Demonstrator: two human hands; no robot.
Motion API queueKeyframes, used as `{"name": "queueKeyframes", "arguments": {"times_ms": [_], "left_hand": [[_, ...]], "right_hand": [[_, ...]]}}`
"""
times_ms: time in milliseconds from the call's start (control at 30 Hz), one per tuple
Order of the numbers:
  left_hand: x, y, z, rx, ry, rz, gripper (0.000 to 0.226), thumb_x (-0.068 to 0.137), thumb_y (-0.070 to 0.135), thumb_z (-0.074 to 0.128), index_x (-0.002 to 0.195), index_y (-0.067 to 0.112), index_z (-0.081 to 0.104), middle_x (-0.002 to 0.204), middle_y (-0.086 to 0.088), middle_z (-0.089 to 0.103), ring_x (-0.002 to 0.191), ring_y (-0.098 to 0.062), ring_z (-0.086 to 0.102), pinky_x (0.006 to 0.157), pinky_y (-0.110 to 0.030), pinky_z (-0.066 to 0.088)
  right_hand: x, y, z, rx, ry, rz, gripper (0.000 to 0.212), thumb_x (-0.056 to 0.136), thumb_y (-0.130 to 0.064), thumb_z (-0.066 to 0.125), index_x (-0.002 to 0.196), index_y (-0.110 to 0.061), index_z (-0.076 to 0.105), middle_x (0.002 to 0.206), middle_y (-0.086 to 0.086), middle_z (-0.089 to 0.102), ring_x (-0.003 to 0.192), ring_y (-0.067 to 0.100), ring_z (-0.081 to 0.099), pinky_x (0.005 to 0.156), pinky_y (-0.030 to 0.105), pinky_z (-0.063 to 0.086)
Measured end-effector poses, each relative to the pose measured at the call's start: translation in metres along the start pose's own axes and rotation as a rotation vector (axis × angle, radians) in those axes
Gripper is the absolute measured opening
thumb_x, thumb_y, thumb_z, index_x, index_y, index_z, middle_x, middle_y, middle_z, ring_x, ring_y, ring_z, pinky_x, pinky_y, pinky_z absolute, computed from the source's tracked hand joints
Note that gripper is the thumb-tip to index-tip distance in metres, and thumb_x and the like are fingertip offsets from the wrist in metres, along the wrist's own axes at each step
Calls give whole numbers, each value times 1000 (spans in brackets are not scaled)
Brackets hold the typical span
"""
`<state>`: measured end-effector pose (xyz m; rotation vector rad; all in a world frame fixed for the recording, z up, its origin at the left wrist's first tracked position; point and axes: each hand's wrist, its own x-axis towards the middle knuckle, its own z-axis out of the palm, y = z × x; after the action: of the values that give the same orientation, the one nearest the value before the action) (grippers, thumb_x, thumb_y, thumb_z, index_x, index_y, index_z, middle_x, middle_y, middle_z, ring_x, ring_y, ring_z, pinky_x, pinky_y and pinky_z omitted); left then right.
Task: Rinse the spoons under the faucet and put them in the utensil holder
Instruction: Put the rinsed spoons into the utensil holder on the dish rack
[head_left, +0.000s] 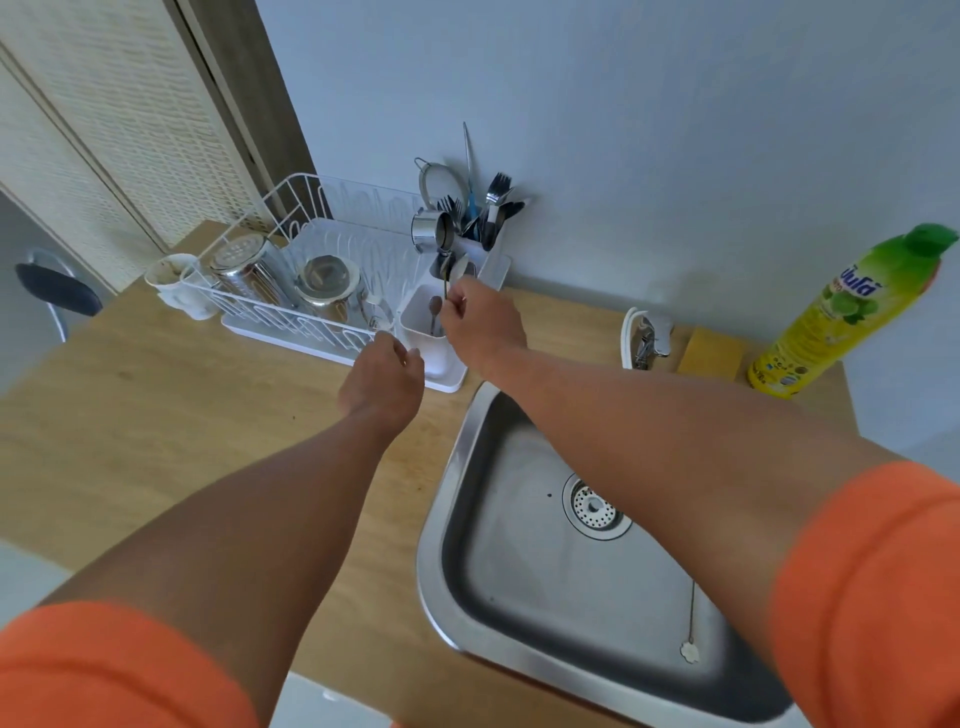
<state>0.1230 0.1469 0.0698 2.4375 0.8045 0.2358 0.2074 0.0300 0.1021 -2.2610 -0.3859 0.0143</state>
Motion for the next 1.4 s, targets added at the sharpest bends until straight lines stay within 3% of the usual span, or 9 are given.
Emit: {"name": "queueKeyframes", "arguments": {"times_ms": [200,367,533,767,900,1067,1133,1200,1400], "left_hand": [[-11,-25,7,73,-55,41,20,99,39,53,91,21,54,89,2,62,78,-22,57,66,-35,39],[-22,-33,15,85,-104,129,15,99,35,55,98,21,57,99,2,65,91,-24,63,77,-40,51],[-33,-41,23,218,-136,288,23,97,30,59,114,15,63,115,-4,69,107,-30,63,92,-45,47],[-48,-71,41,323,-196,424,39,89,25,71,124,10,63,130,-15,62,113,-41,59,92,-55,47],[-49,-81,49,305,-250,472,58,92,41,49,140,10,57,153,-13,50,138,-39,44,112,-56,33],[-47,-94,56,409,-289,602,78,97,51,15,161,8,28,170,-10,21,158,-27,15,125,-50,13],[-45,-97,58,422,-295,612,77,98,50,12,163,8,22,171,-10,14,159,-26,9,127,-50,9],[-44,-98,60,430,-294,617,76,99,49,12,163,8,19,171,-10,12,159,-25,7,127,-51,7],[-41,-102,64,431,-286,611,73,101,48,14,164,11,16,172,-6,10,159,-21,4,128,-49,4]], "right_hand": [[-12,22,14,-138,-55,16,24,101,-32,52,108,-27,74,97,0,63,88,26,62,66,32,42],[-36,41,20,-204,-24,18,35,102,-29,43,135,-26,55,127,5,58,102,32,64,73,37,41],[-90,89,14,-217,-87,81,34,99,-30,40,132,-28,52,124,0,60,104,32,66,77,41,46],[-197,186,-6,-251,-169,193,29,98,-30,50,123,-30,64,122,-7,68,106,22,67,81,35,50],[-239,229,-34,-349,-209,359,27,98,-31,46,120,-28,63,120,1,69,103,29,68,83,39,55],[-268,267,-62,-405,-238,597,23,98,-19,48,118,-15,60,122,13,63,106,37,65,85,40,55],[-272,279,-68,-418,-243,674,24,96,-9,48,117,-7,59,125,21,61,108,41,65,87,40,54],[-274,287,-70,-430,-258,769,39,96,-7,47,134,0,54,129,24,61,114,41,64,92,39,53],[-272,291,-69,-391,-190,987,56,95,-8,50,150,-2,40,133,23,61,122,41,63,100,44,54]]}}
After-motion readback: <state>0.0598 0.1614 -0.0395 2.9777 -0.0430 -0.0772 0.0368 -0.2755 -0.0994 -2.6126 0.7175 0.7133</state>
